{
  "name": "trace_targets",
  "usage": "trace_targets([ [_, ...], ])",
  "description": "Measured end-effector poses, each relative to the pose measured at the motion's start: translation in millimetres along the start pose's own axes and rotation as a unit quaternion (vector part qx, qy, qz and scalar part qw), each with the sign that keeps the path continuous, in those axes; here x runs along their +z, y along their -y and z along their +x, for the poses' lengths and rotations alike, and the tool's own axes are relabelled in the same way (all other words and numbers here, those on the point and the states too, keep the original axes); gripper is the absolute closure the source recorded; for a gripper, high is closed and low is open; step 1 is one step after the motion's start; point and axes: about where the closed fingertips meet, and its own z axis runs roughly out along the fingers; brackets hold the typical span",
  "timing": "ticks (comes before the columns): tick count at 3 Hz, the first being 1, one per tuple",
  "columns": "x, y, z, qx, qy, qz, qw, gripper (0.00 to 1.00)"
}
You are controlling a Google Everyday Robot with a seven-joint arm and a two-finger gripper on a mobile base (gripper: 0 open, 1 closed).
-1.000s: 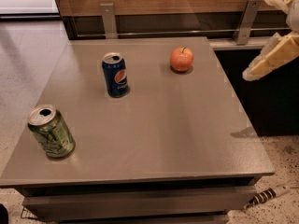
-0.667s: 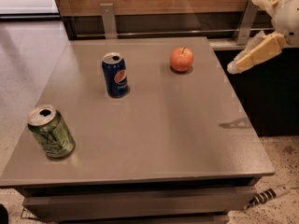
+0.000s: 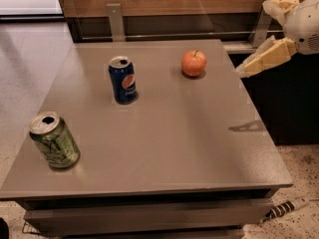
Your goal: Pick apple
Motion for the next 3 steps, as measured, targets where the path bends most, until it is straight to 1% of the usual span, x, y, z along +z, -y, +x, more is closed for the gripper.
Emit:
trace_targets([
  [1,28.5,12.1,5.5,0.016,0.011,-0.016,0.9997,0.0],
  [2,81.9,30.5,15.9,0.051,0.037,-0.039,0.9972,0.0],
  [3,121.6,39.9,26.6,0.077,0.062,-0.053,0.9937,0.0],
])
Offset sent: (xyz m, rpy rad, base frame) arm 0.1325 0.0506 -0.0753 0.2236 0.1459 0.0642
